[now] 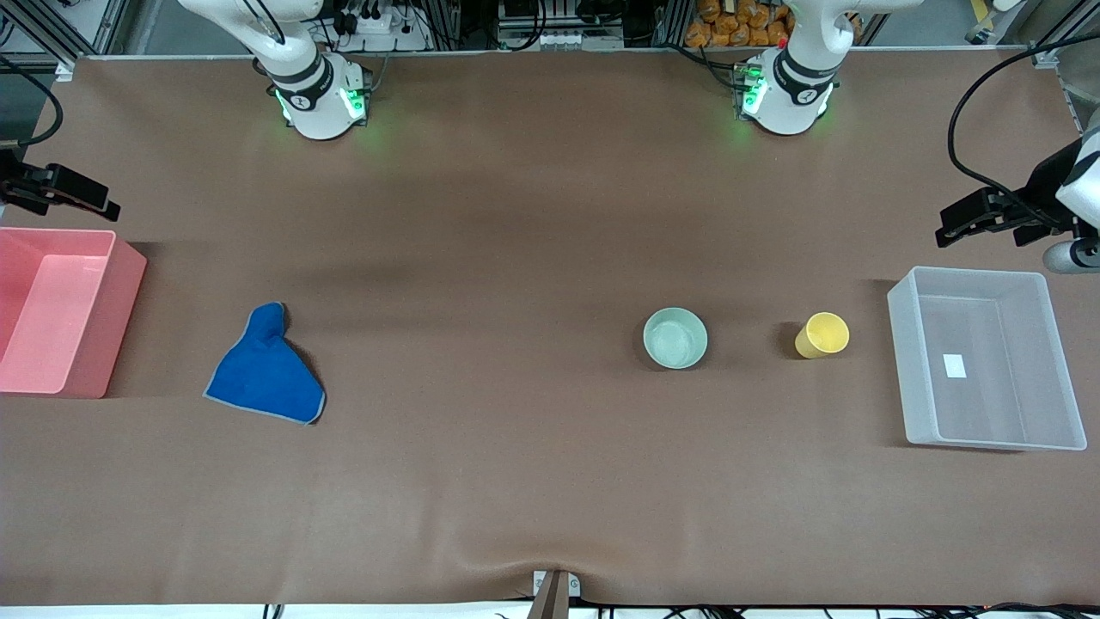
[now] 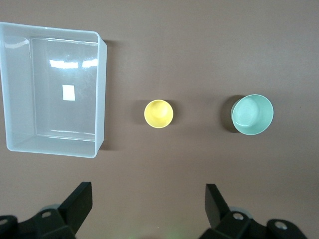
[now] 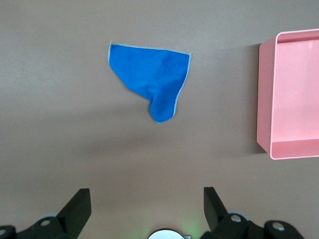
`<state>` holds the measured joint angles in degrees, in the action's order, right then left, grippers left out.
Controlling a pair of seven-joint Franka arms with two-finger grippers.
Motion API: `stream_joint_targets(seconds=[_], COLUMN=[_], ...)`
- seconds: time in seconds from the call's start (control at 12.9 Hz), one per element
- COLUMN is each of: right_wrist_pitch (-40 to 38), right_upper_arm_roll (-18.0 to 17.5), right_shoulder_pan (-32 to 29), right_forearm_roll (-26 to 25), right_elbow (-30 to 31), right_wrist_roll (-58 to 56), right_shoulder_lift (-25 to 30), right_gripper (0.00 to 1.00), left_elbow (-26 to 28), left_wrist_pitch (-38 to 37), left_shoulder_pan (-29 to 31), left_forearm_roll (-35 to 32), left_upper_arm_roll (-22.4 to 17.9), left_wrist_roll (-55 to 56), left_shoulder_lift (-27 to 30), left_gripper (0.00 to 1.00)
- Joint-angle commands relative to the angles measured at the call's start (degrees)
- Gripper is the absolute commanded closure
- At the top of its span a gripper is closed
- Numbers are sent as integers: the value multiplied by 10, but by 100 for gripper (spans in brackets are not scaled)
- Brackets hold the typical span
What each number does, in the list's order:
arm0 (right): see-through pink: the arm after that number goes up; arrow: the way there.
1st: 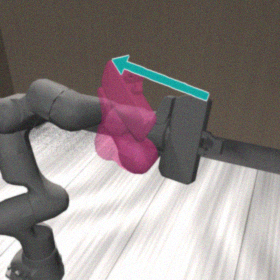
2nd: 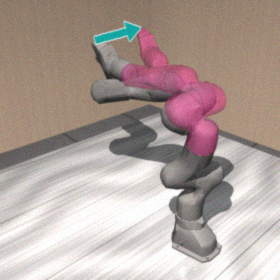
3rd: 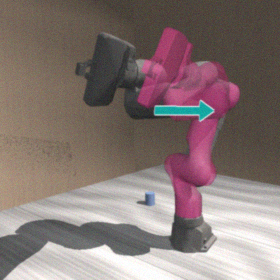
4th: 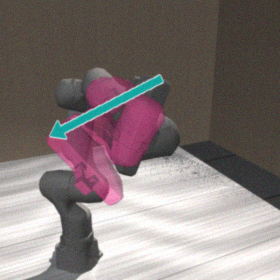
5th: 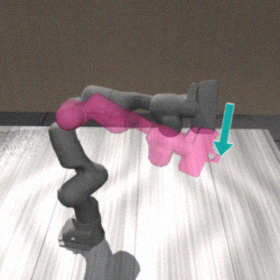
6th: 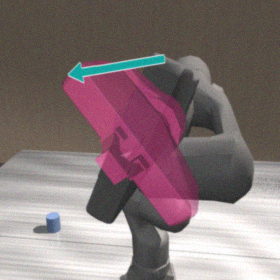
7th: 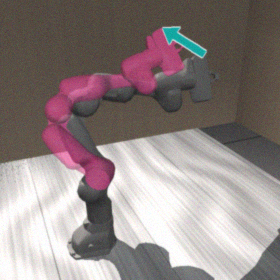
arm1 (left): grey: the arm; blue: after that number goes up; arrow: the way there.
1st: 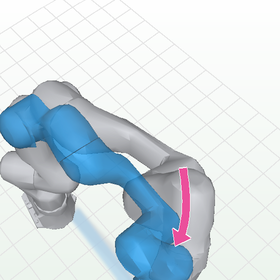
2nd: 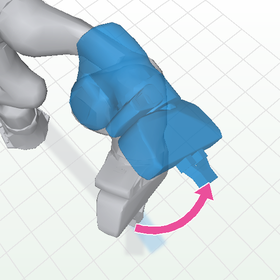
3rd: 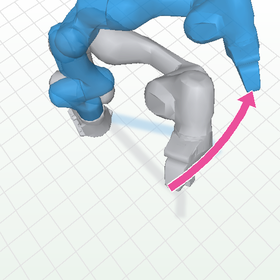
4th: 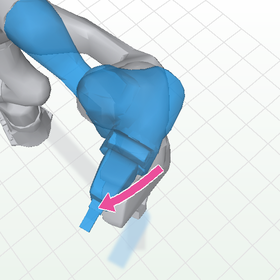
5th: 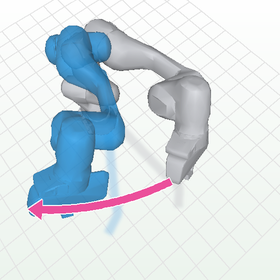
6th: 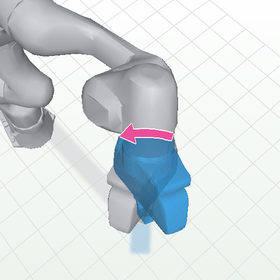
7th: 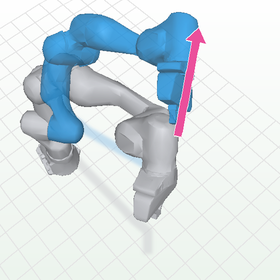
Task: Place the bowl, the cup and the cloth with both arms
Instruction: 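Reach the left gripper to the yellow cup while the right gripper reaches the cloth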
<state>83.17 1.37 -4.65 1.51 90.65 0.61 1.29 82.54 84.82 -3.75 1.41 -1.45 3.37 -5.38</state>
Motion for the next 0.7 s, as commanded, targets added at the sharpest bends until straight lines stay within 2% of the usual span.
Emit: stream_joint_targets(seconds=[0.0, 0.39, 0.62], right_wrist_pitch=[-5, -6, -7], right_upper_arm_roll=[1, 2, 2], right_shoulder_pan=[3, 2, 3], right_forearm_roll=[-5, -5, -5], right_elbow=[-5, -6, -6], right_wrist_roll=[-1, -1, -1], right_shoulder_lift=[-1, 0, -1], right_gripper=[0, 0, 0], left_elbow=[-2, -3, 18], left_wrist_pitch=[5, 7, 23], left_shoulder_pan=[1, 1, 4], left_forearm_roll=[11, 7, 6], left_upper_arm_roll=[-2, -1, -1], left_wrist_roll=[-2, -2, -6], left_shoulder_lift=[-2, -18, -29], left_gripper=[0, 0, 0])
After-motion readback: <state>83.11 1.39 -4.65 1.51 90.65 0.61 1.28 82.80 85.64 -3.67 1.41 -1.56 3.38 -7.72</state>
